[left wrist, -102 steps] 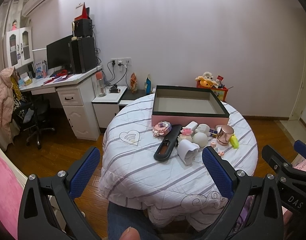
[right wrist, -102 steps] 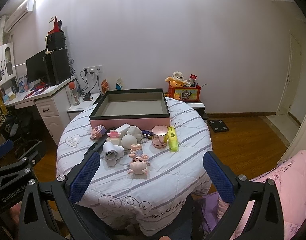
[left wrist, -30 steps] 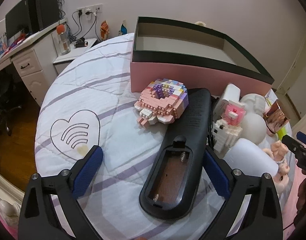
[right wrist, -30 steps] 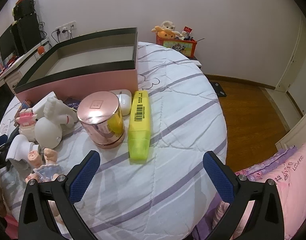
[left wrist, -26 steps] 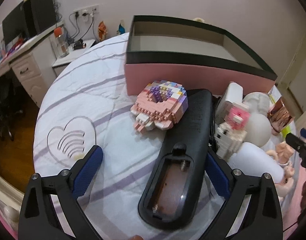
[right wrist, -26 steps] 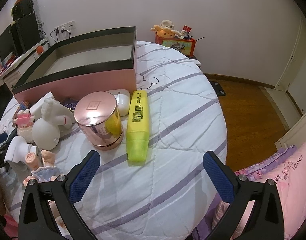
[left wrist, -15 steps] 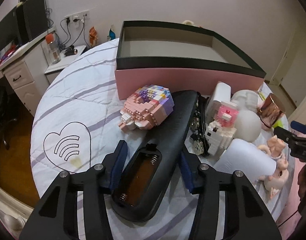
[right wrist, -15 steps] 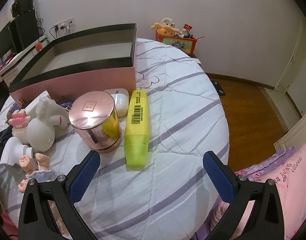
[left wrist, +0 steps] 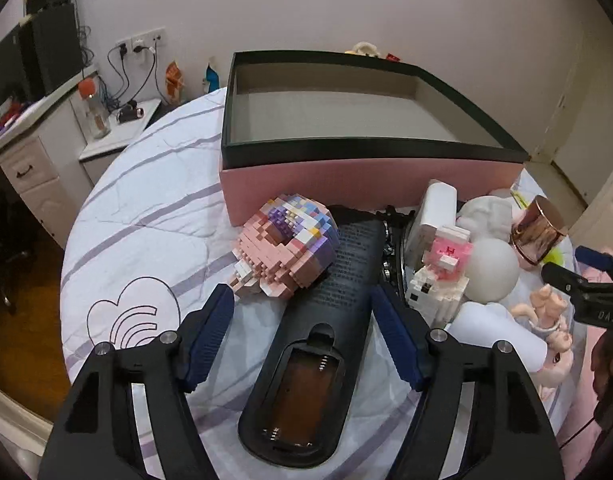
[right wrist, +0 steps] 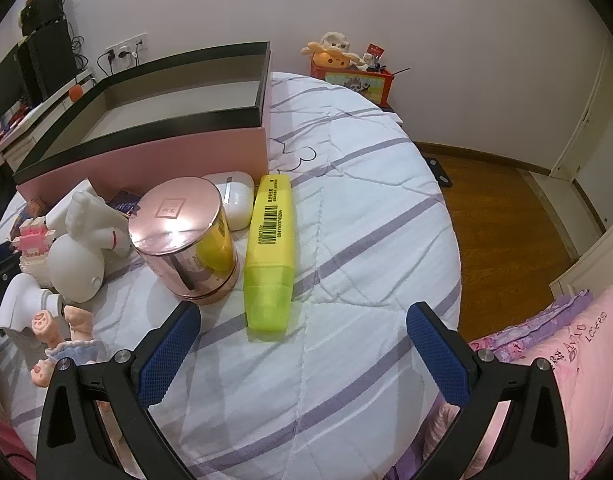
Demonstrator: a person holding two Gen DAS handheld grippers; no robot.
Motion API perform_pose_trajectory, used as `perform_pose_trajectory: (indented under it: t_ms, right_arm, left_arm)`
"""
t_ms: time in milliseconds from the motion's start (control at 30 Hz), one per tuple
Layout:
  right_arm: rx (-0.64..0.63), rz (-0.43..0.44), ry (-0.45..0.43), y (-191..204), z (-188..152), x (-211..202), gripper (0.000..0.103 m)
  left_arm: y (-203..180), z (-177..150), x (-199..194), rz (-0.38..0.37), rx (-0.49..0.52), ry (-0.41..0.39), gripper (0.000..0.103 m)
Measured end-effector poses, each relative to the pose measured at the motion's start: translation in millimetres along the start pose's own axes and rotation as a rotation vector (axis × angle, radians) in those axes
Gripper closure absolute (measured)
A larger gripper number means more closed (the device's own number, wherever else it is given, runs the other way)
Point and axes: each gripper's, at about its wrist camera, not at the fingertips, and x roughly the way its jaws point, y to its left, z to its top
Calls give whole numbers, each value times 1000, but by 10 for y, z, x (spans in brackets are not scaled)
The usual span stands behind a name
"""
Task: Organize rigid objects
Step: 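Reach the left tool to the black remote and close on it while the right tool reaches the yellow highlighter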
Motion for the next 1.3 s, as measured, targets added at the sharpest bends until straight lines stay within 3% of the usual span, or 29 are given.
perform_pose_trajectory:
  t_ms: [167, 300, 333, 400, 600, 767, 1000, 1167, 1300]
  right_arm:
    - [-6, 0, -2, 3, 1, -5, 0]
    - [-3, -2, -2, -8, -1, -2, 0]
    - [-2, -2, -2, -10, -2, -4, 0]
    - [-3, 0, -2, -10, -3, -6, 0]
    - [-3, 0, 1, -12, 0, 4, 0]
    - [-4, 3, 4, -19, 10, 18, 0]
    - [-14, 17, -9, -14, 25, 30, 0]
    - [-34, 26, -9, -19, 26, 80, 1]
    - [-66, 39, -20, -1, 23, 83, 3]
  left_arm:
    - [-16, -89, 6, -13, -1, 25, 34]
    - [-81, -157, 5, 20, 46, 24, 35]
    - [-81, -141, 3, 12, 49, 24, 37]
    - [-80, -100, 5, -32, 55, 31, 52]
    - [-148, -163, -32, -15, 120, 23, 58]
    - [-79, -247, -136, -58, 70, 26, 59]
    - [-116, -294, -151, -39, 61, 35, 57]
    - [-225, -288, -94, 17, 111, 30, 51]
    - [-202, -307, -116, 10, 95, 24, 56]
